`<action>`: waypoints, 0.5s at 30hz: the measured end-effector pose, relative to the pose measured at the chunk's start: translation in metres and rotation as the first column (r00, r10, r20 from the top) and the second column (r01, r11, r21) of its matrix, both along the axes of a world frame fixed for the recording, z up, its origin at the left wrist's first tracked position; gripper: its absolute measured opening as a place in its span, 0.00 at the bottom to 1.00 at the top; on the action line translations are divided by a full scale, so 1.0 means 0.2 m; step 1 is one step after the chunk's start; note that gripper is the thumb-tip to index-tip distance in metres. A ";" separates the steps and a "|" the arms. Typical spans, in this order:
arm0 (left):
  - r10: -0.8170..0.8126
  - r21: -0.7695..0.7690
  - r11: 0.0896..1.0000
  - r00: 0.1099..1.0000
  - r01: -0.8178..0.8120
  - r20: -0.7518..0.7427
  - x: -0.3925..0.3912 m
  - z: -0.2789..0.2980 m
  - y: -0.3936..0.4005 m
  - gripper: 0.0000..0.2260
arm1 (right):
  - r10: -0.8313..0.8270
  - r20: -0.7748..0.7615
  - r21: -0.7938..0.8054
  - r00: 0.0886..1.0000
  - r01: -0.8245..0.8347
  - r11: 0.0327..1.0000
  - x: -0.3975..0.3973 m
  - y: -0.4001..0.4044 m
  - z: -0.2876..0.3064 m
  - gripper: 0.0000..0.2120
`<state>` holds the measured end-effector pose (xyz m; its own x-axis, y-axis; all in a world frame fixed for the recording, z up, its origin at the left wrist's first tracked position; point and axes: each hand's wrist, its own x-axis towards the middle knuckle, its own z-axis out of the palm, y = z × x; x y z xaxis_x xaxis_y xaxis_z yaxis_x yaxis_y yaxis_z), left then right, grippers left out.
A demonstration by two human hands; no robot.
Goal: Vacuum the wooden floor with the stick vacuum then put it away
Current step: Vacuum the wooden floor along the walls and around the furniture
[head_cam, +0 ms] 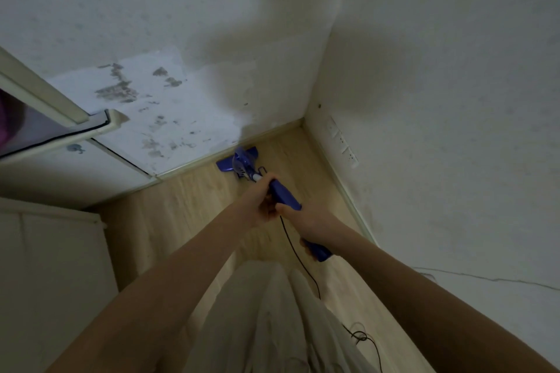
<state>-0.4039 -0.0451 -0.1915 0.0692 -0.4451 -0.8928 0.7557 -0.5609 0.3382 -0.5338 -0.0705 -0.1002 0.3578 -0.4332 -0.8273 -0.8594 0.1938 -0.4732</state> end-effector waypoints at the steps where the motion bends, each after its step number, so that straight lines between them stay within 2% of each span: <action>1: 0.006 -0.004 1.000 1.000 -0.006 0.010 0.01 -0.01 0.00 0.12 | -0.005 -0.001 -0.008 1.000 0.005 1.000 0.02 0.00 -0.01 0.20; 7: 0.011 -0.015 1.000 0.999 -0.010 0.031 0.06 -0.02 0.00 0.11 | 0.005 -0.001 -0.034 1.000 -0.005 0.999 0.07 0.01 -0.05 0.20; 11: -0.054 0.022 0.998 0.996 0.053 0.066 -0.05 0.00 0.02 0.10 | 0.029 -0.017 -0.016 0.999 -0.029 0.999 -0.06 0.02 -0.06 0.20; 15: -0.026 0.044 0.999 0.997 0.023 0.070 -0.21 0.00 0.09 0.10 | 0.012 -0.009 -0.043 1.000 -0.013 0.999 -0.22 0.12 -0.13 0.20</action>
<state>-0.4467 -0.0264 -0.1907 0.1226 -0.4083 -0.9046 0.7166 -0.5941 0.3653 -0.5778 -0.0469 -0.1254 0.3559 -0.4640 -0.8112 -0.8660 0.1625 -0.4729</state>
